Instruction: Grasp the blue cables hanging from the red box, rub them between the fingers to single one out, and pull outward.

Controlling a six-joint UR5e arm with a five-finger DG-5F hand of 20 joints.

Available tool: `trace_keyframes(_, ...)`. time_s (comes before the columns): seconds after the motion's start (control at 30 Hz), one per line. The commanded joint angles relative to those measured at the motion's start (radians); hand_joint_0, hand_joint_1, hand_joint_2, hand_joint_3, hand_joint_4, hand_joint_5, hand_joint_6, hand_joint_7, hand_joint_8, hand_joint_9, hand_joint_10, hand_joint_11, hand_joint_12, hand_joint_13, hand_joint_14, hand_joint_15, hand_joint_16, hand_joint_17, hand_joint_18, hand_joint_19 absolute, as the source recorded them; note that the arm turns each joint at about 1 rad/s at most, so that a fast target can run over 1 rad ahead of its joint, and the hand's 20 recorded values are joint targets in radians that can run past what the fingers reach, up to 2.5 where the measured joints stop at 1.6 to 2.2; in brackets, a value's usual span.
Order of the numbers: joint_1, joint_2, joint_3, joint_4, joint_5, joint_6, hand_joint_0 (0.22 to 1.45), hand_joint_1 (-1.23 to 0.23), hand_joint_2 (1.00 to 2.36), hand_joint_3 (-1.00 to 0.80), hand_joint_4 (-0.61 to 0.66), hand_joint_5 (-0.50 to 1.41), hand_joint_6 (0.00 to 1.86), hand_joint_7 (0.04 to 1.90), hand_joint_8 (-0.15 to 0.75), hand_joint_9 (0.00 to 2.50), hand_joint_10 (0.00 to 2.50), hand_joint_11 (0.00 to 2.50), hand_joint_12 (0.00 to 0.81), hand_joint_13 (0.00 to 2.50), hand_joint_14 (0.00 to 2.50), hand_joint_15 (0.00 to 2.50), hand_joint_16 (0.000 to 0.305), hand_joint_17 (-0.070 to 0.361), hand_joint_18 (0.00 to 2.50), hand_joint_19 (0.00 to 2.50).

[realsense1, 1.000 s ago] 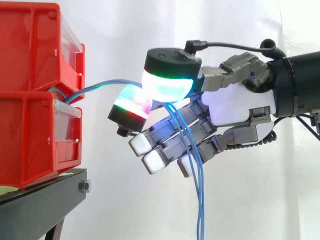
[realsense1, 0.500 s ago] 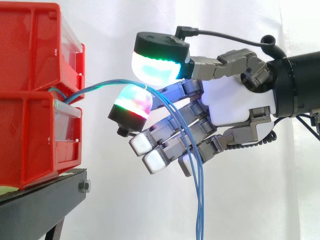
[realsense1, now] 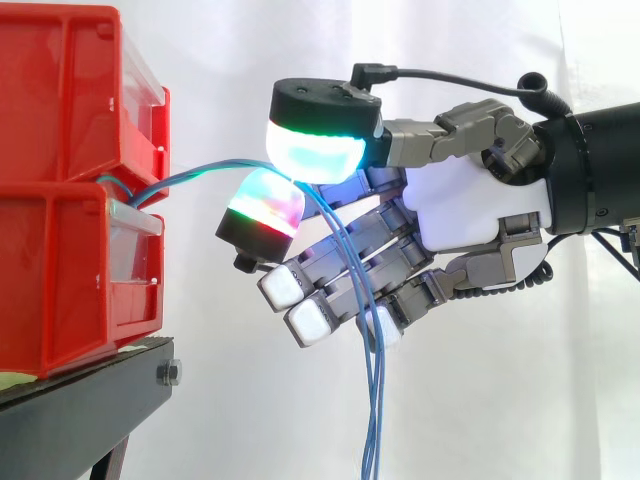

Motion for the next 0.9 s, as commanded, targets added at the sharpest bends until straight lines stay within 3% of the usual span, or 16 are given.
trace_keyframes(0.0, 0.0, 0.0, 0.0, 0.0, 0.0, 0.0, 0.67, -0.83, 1.01, -0.3, 0.08, -0.2, 0.86, 1.02, 0.34, 0.78, 0.01, 0.65, 0.413, 0.89, 0.02, 0.58, 0.057, 0.128, 1.0, 0.68)
trace_keyframes(0.63, -0.003, 0.0, 0.0, 0.0, 0.0, 0.001, 0.78, -0.91, 1.0, -0.48, 0.07, -0.2, 0.83, 0.94, 0.312, 0.73, 0.01, 0.63, 0.404, 0.85, 0.02, 0.55, 0.055, 0.124, 0.97, 0.61)
trace_keyframes(0.87, -0.003, 0.0, 0.002, 0.0, 0.0, 0.001, 0.68, -0.92, 1.0, -0.5, 0.09, -0.2, 0.83, 0.96, 0.313, 0.73, 0.01, 0.63, 0.402, 0.85, 0.02, 0.56, 0.055, 0.125, 0.97, 0.62)
